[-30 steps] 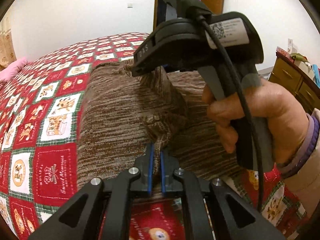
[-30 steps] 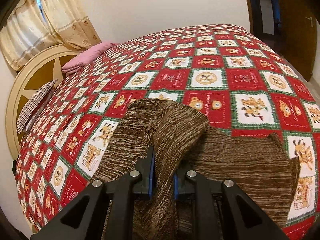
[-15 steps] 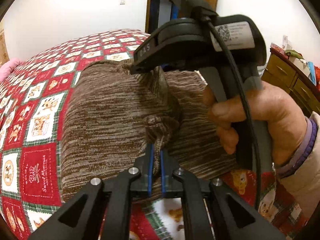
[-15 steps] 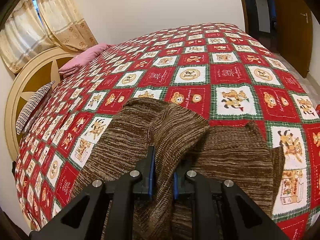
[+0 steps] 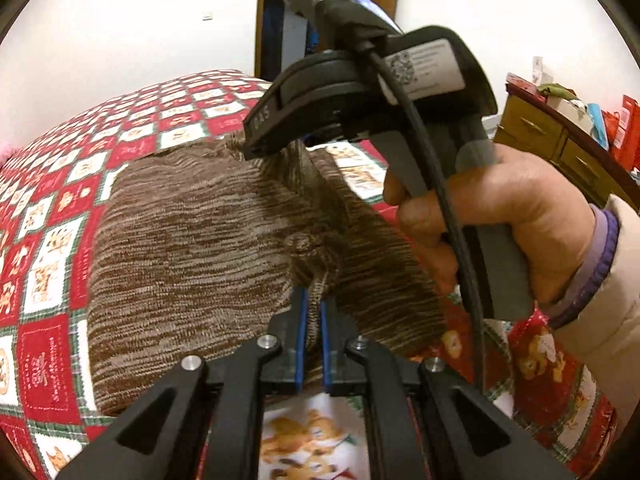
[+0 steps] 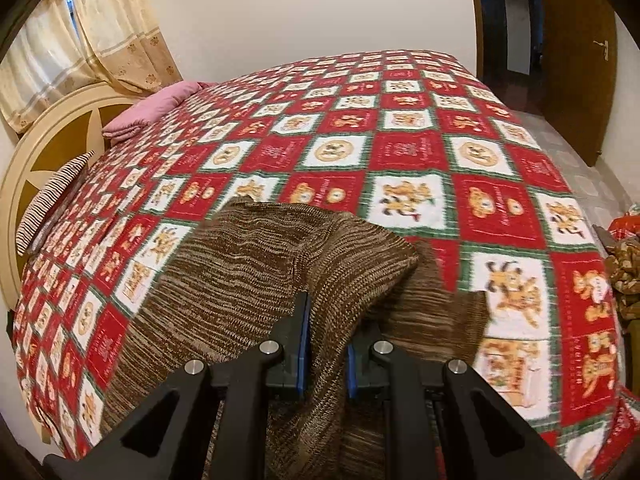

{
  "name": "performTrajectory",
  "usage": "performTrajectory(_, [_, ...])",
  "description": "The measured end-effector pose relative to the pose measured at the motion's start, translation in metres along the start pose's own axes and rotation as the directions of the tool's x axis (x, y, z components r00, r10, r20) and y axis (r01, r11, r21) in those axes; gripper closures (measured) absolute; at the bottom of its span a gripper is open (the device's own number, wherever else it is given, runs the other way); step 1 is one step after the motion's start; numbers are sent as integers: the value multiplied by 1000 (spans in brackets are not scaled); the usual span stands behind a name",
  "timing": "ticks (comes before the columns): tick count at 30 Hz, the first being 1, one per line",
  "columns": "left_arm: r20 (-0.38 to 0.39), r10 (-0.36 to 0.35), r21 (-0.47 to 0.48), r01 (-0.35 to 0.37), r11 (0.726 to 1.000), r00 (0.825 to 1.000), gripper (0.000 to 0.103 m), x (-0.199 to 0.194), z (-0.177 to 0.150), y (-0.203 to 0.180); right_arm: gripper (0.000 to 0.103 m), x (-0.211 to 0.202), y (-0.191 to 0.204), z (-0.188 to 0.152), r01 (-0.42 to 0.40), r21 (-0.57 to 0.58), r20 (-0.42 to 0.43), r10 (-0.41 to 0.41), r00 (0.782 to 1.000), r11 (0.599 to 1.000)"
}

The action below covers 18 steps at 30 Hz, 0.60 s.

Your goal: Fold small clothes

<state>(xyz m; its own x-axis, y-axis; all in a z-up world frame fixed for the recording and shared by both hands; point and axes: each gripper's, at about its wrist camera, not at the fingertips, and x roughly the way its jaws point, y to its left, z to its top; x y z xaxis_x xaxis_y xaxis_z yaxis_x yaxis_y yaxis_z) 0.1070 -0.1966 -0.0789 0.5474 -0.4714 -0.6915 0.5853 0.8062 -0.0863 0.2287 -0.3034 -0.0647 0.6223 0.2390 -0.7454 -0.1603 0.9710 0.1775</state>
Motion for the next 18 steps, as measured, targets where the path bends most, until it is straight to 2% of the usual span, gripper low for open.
performTrajectory(7, [-12, -17, 41, 18, 999, 1000, 97, 10, -2, -19, 89, -5, -26, -14, 17, 41, -8, -16, 1000, 999])
performTrajectory(13, [-39, 6, 54, -4, 999, 999, 97, 26, -6, -22, 89, 8, -37, -24, 11, 75, -28, -9, 1000, 997])
performTrajectory(17, [-27, -23, 86, 25, 996, 999, 94, 11, -13, -20, 88, 10, -37, -28, 17, 84, -10, -16, 1000, 996])
performTrajectory(18, [-29, -46, 85, 49, 995, 999, 94, 3, -17, -15, 85, 7, -40, -30, -4, 110, -3, 4, 1000, 994])
